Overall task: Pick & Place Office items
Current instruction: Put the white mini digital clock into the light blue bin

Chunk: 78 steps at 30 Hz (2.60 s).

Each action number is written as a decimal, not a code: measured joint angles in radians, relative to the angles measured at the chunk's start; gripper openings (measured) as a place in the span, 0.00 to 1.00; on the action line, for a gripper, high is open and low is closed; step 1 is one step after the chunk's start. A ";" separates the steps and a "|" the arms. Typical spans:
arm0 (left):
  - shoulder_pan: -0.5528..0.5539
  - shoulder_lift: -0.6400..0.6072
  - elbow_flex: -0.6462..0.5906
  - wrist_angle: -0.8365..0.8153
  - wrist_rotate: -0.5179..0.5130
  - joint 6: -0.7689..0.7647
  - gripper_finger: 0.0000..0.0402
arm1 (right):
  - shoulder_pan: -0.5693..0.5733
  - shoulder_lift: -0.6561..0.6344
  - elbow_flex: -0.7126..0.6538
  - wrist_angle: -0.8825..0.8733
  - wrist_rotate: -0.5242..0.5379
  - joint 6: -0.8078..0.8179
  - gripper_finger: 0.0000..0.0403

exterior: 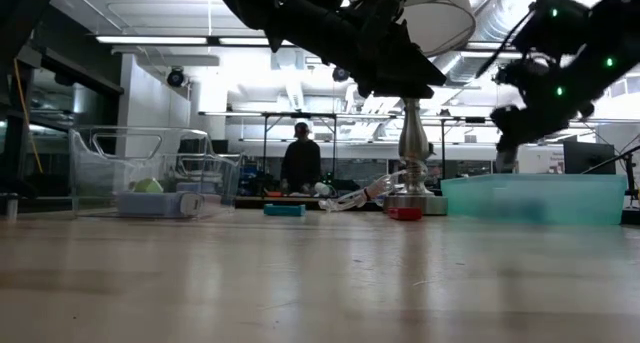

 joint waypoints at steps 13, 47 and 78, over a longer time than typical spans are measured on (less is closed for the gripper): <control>0.000 0.000 0.000 0.000 0.002 -0.003 0.64 | -0.181 0.000 -0.163 0.202 -0.043 0.026 0.38; -0.019 0.000 0.000 0.000 0.000 0.005 0.64 | -0.376 0.000 -0.166 0.155 -0.375 0.055 0.45; -0.040 0.000 0.000 0.000 0.000 0.005 0.64 | -0.375 0.000 -0.166 0.421 -0.269 -0.063 0.45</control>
